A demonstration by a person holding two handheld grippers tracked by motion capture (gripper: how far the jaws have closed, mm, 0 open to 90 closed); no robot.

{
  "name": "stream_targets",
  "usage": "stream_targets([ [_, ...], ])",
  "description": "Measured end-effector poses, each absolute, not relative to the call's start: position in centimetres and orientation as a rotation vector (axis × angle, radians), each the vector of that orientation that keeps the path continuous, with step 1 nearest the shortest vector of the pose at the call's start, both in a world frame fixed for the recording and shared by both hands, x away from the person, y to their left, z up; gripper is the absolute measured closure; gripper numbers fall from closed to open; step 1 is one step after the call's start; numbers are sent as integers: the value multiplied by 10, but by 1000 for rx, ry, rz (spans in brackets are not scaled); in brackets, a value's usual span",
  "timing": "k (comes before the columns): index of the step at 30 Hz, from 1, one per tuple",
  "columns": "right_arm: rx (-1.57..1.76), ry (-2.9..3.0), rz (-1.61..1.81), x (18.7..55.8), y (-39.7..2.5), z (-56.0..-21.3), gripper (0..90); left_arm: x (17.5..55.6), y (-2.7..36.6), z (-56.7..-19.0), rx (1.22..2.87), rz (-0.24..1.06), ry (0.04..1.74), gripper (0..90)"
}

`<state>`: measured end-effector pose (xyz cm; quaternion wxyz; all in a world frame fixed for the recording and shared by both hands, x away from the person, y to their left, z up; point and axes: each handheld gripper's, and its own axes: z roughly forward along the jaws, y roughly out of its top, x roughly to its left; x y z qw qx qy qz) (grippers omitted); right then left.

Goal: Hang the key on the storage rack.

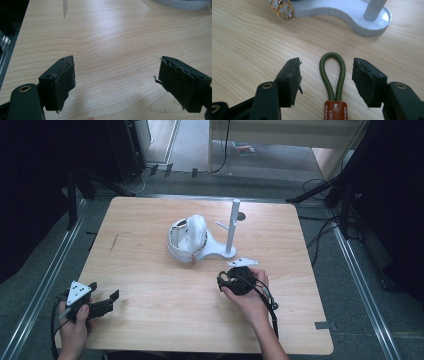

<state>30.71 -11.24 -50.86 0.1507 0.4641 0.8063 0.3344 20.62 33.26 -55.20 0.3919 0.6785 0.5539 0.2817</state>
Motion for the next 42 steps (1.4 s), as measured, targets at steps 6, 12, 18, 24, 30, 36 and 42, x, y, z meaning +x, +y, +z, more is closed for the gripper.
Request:
stream_targets([
  [6, 1340, 2342, 925, 303, -118, -518, 406, 206, 333, -552, 1721, 717, 1404, 146],
  [12, 1336, 2373, 892, 301, -121, -523, 414, 207, 331, -552, 1742, 716, 1409, 146],
  [18, 1334, 2405, 857, 300, -126, -524, 421, 207, 331, -552, 1745, 717, 1408, 146],
  [24, 1348, 2433, 805, 300, -129, -524, 449, 207, 331, -552, 1743, 715, 1408, 146],
  [30, 1357, 2450, 741, 300, -130, -524, 522, 207, 331, -552, 1745, 711, 1407, 146],
  [36, 1379, 2456, 727, 301, -134, -523, 539, 207, 332, -552, 1747, 711, 1407, 146],
  [42, 1342, 2507, 640, 299, -133, -520, 535, 207, 332, -552, 1748, 709, 1407, 145],
])
